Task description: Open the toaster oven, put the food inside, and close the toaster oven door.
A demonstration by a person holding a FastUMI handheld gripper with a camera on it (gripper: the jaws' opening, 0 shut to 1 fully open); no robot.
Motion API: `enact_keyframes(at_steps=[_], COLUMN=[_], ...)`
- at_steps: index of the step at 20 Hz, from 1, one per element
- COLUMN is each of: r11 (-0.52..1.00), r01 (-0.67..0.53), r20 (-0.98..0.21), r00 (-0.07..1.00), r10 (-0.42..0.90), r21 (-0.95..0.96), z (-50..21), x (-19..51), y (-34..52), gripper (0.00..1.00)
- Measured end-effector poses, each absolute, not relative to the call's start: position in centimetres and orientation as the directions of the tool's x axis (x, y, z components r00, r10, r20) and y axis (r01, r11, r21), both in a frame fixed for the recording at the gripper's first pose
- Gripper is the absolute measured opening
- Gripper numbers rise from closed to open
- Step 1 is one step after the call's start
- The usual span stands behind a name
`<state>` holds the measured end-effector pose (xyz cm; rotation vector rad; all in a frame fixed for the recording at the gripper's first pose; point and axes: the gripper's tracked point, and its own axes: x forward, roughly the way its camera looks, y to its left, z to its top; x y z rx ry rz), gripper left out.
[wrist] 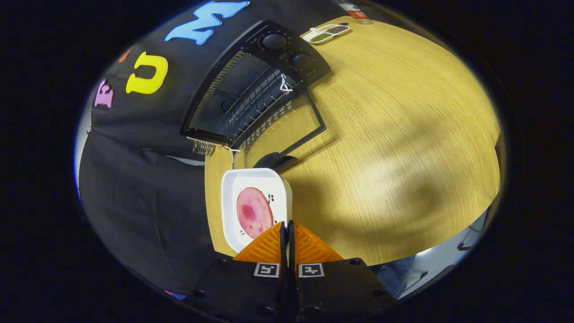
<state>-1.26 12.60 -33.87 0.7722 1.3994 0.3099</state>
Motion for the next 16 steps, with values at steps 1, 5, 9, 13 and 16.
enact_keyframes(at_steps=[1, 5, 9, 13, 16], r11=[0.721, 0.669, 0.602, 0.511, 0.427], r01=[0.256, 0.373, 0.487, 0.581, 0.634], r20=[-0.765, -0.766, -0.774, -0.774, -0.764], r00=[0.209, 0.318, 0.392, 0.475, 0.521], r10=[0.609, 0.559, 0.497, 0.419, 0.381], r21=[0.644, 0.643, 0.633, 0.634, 0.645], z=[-33.6, -32.7, -32.9, -33.1, -33.2], x=[-1.1, -0.3, 0.3, 2.6, 4.8], y=[13.1, 15.2, 16.7, 17.6, 18.4], gripper=[0.02, 0.02, 0.02, 0.02, 0.02])
